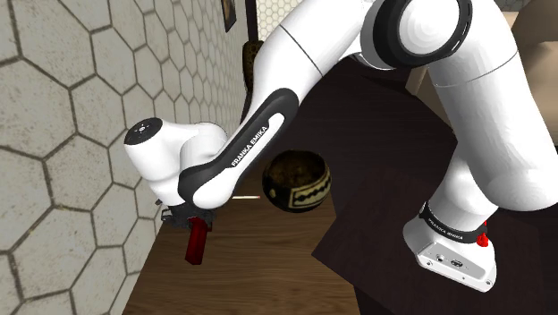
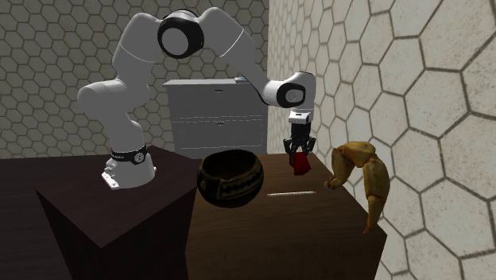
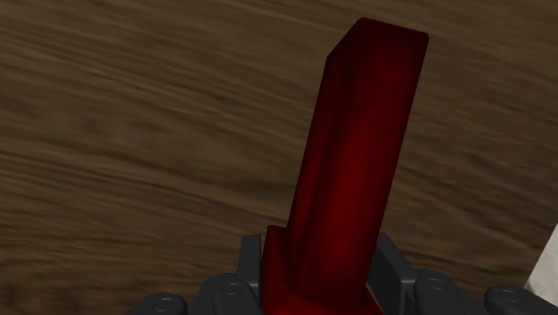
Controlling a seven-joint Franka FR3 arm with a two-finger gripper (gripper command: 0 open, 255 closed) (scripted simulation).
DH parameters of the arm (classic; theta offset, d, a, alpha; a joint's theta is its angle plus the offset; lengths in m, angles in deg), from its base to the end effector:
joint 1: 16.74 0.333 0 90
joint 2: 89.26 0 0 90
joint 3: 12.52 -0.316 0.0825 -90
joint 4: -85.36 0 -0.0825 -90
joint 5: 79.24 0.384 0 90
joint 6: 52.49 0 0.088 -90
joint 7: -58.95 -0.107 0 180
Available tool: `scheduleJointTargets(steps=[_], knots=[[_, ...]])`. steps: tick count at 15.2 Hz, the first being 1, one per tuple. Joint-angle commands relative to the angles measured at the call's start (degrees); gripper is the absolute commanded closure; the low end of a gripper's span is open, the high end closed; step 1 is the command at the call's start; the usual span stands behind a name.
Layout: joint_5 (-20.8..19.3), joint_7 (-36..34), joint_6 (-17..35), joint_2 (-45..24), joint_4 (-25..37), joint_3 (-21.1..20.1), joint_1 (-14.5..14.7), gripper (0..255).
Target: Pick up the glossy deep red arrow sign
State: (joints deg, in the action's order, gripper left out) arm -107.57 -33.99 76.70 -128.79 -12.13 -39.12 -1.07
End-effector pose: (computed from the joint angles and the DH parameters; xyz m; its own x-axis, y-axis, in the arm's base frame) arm 0.5239 0.4165 0.2209 0.7974 -0.5983 0.0791 -0.6023 -0.7972 0.0417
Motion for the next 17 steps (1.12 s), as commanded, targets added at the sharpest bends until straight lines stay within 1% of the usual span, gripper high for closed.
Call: scheduleJointTargets(steps=[1,6,17], knots=[[0.0,0.0,0.0,0.0,0.0,0.0,0.0,255],[0.0,0.0,0.0,0.1,-0.2,0.0,-0.1,255],[3.1,2.2,-5.3,5.4,0.3,-2.3,-1.6,255]])
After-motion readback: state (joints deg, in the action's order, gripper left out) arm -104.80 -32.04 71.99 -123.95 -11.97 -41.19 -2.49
